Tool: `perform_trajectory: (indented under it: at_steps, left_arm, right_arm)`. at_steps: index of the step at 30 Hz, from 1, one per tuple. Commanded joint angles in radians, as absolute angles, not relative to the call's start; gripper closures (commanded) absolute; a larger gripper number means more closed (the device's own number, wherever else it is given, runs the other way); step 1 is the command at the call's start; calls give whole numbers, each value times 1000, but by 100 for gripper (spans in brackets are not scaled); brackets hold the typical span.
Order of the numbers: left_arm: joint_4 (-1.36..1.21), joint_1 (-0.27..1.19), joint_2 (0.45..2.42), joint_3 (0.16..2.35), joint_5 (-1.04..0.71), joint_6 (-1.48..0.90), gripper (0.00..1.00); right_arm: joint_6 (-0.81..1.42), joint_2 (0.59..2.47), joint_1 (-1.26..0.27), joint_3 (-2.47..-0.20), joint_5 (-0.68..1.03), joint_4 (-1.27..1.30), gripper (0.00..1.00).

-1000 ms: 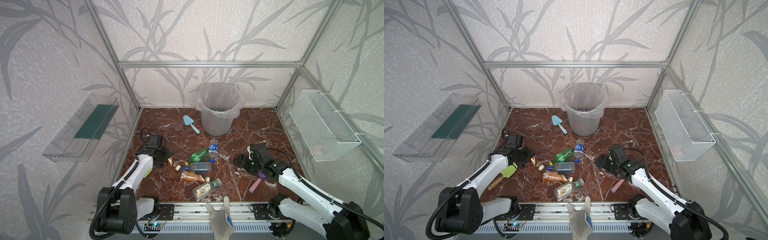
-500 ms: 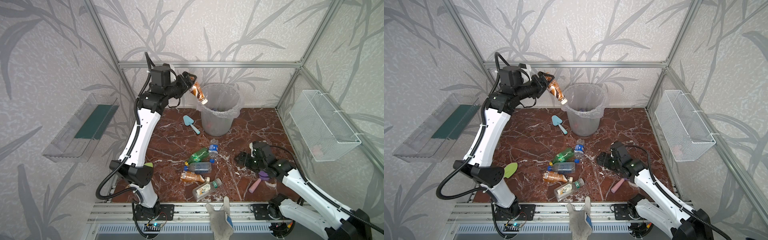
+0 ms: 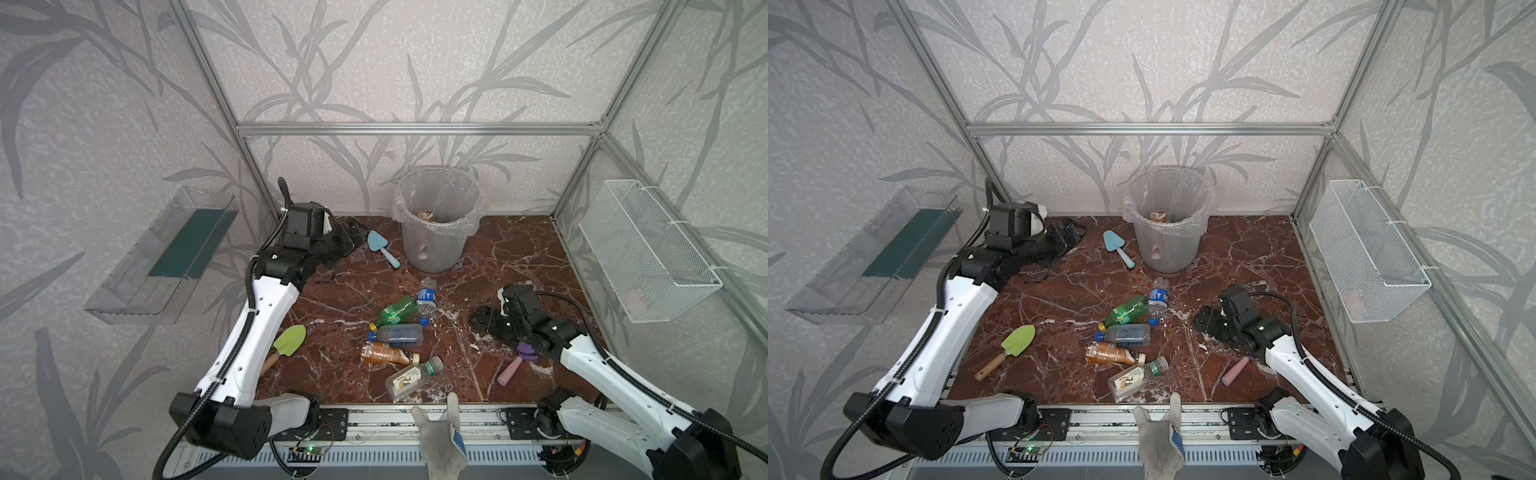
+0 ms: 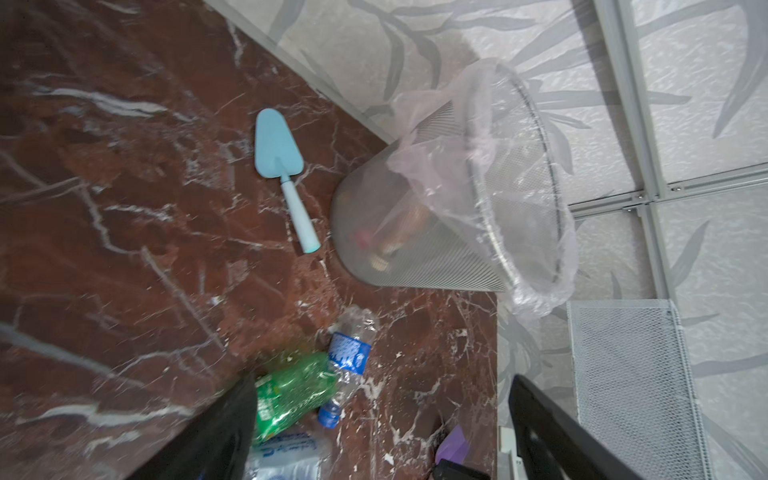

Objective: Throw the plastic bottles in the bin
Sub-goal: 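Swing the left gripper over the bin and release the Nescafe bottle, then return the left gripper to the pile while the right gripper nears the pile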

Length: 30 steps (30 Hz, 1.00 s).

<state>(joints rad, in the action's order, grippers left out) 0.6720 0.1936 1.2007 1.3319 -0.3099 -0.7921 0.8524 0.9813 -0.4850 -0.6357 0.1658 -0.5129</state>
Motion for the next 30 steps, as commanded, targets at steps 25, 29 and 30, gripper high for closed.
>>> perform_trajectory:
  at_steps: [25,29,30]
  left_arm:
    - [582,166,992,795,-282,-830,11]
    - [582,166,991,779,-282,-833,11]
    - [584,166,989,774,-282,-832,11]
  right_arm:
    - [948,1043,-678,-608,106,-425,13]
    - [945,1083,-689,-622,103,-401,13]
    - [945,1094,-692,-628,105,-397,13]
